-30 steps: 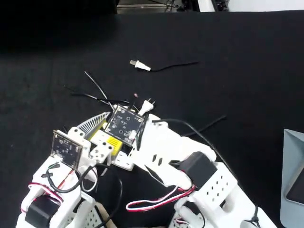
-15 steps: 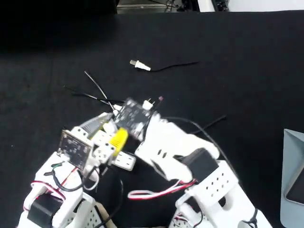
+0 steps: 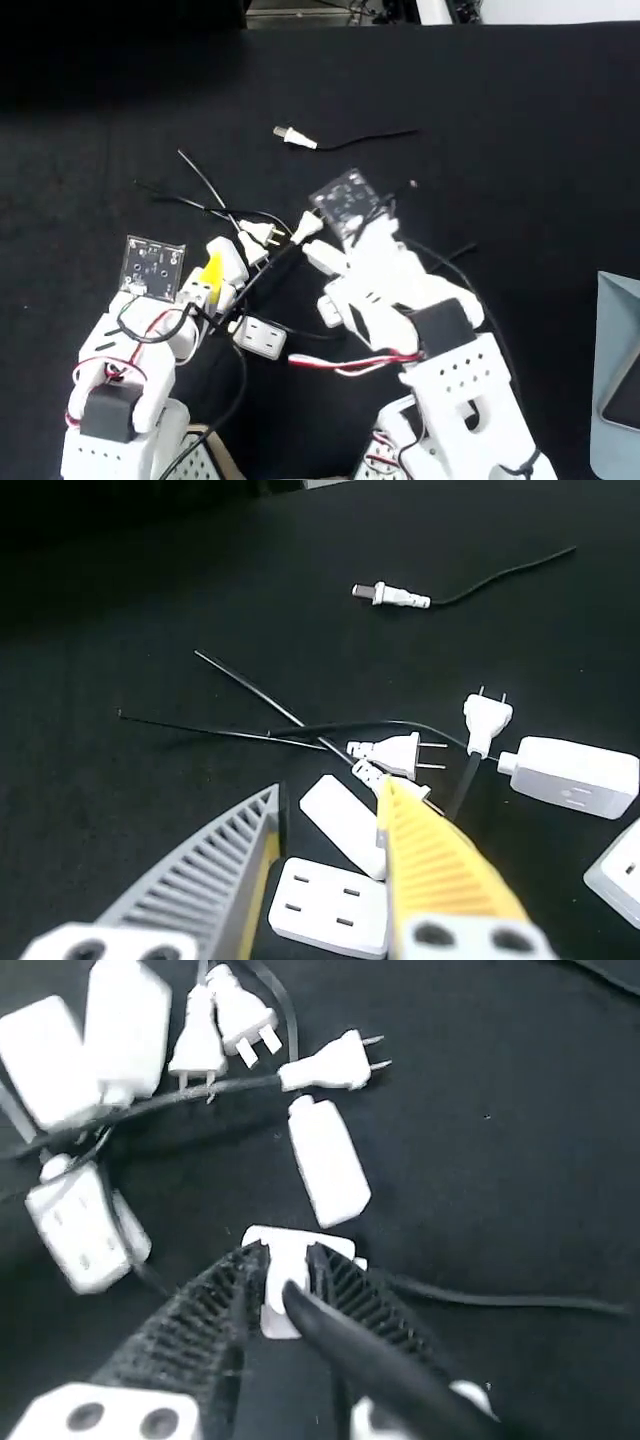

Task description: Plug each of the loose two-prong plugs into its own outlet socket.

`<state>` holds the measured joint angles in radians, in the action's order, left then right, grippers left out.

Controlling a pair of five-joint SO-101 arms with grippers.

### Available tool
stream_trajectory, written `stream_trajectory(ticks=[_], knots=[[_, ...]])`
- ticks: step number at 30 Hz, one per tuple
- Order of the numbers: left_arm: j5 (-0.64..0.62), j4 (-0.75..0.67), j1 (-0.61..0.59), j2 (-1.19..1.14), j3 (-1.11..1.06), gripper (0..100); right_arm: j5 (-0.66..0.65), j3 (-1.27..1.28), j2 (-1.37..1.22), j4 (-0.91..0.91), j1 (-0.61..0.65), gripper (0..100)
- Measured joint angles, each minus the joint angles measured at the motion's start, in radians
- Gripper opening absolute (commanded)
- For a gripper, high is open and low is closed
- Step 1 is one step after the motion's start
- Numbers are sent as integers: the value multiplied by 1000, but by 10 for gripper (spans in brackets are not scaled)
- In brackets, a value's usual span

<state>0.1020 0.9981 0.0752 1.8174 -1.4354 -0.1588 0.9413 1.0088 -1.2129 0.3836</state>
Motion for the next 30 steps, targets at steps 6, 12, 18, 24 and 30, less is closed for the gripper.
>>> stream_trajectory(ticks=[6,12,18,24,30], knots=[[0,38,0,0,-2,163,75,150,0,190,-12,11],[0,84,-6,0,-8,163,138,359,0,428,23,11],[0,84,-9,2,-31,163,193,400,0,470,32,11],[0,84,-9,0,-38,163,196,445,17,477,32,11],[0,84,-9,0,-38,163,203,440,20,442,32,11]])
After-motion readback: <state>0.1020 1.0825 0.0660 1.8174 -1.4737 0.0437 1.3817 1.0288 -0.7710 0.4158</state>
